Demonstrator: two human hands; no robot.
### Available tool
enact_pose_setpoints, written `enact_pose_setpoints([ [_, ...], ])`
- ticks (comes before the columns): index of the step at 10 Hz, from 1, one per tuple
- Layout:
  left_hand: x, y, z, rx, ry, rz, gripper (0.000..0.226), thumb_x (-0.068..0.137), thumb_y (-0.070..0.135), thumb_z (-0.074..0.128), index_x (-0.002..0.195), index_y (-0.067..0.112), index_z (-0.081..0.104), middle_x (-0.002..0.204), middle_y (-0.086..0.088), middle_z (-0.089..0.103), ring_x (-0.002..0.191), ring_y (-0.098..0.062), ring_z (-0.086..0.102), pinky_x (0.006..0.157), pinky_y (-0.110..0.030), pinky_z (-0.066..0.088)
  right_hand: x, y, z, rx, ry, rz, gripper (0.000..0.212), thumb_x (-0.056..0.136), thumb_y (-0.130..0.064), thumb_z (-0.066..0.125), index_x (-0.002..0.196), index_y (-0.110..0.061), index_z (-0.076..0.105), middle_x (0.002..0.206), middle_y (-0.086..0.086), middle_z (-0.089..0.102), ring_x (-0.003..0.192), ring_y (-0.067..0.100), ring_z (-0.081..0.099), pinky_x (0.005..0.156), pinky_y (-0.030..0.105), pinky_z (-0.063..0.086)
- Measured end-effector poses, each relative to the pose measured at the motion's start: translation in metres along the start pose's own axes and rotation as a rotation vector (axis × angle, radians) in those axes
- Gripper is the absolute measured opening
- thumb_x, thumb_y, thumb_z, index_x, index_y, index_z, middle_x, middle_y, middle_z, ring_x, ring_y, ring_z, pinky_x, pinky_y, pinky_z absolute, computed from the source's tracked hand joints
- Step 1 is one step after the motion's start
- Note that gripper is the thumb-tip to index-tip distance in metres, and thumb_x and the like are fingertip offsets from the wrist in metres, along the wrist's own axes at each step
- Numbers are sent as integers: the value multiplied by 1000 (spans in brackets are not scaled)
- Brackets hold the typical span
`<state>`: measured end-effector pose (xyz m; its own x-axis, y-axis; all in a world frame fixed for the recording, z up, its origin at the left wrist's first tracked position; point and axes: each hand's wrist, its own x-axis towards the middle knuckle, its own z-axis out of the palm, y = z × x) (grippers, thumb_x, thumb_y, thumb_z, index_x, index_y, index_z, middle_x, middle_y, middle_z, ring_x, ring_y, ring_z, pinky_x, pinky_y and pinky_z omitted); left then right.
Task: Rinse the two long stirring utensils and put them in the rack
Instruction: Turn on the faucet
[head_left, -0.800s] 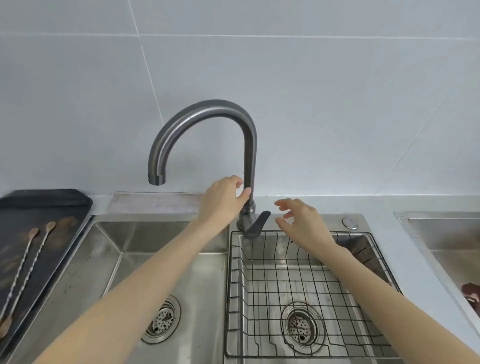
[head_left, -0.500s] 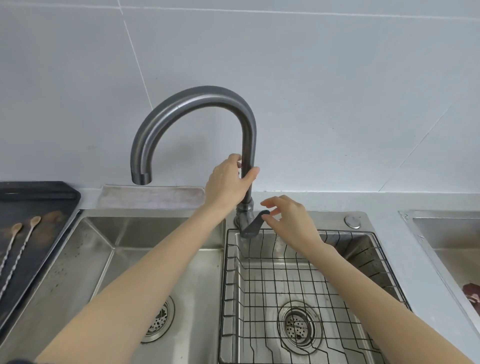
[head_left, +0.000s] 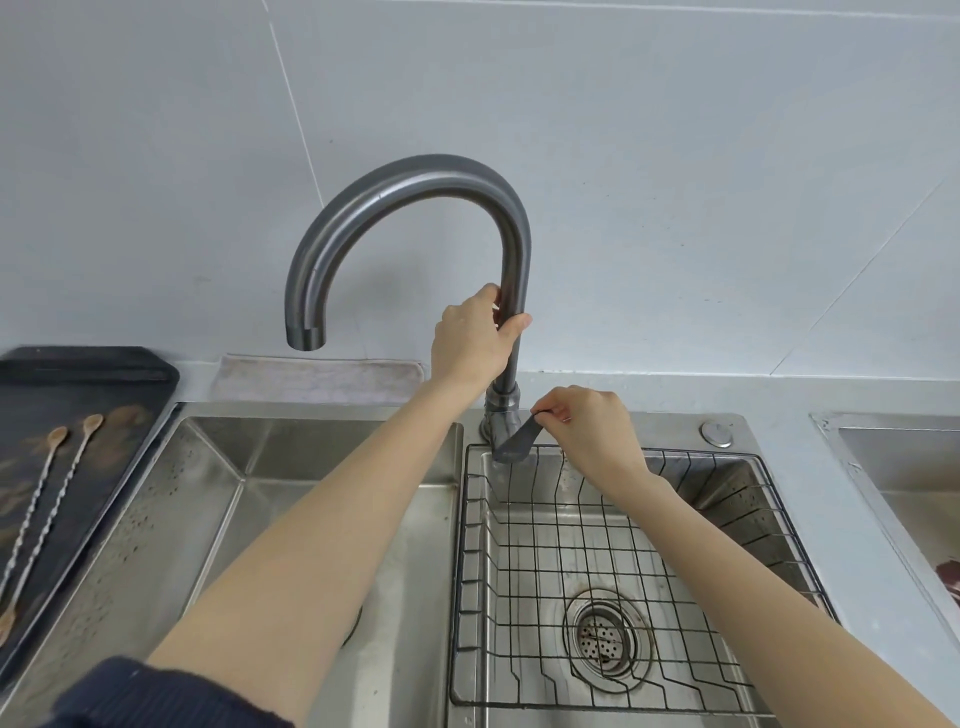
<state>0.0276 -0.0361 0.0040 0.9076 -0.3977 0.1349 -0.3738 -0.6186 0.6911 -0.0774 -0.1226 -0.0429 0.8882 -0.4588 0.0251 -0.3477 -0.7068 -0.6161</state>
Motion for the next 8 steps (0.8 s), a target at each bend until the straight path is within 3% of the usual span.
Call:
enact_pose_setpoints([
  [2,0,1,0,23,4,3,32,88,35,54,105,8,57,108,-9,69,103,-28,60,76,-27,36,-5,-1,-1,-37,0,-24,17,87,-12,58,95,-10,72,94,10,74,91,26,66,84,37,53],
  [8,-3,1,2,16,23,7,32,88,34,55,104,7,57,108,-9,69,102,-28,60,83,-30,41,-15,4,6,-27,17,-47,15,86,-11,59,90,-10,73,93,10,74,88,30,67,81,41,54],
])
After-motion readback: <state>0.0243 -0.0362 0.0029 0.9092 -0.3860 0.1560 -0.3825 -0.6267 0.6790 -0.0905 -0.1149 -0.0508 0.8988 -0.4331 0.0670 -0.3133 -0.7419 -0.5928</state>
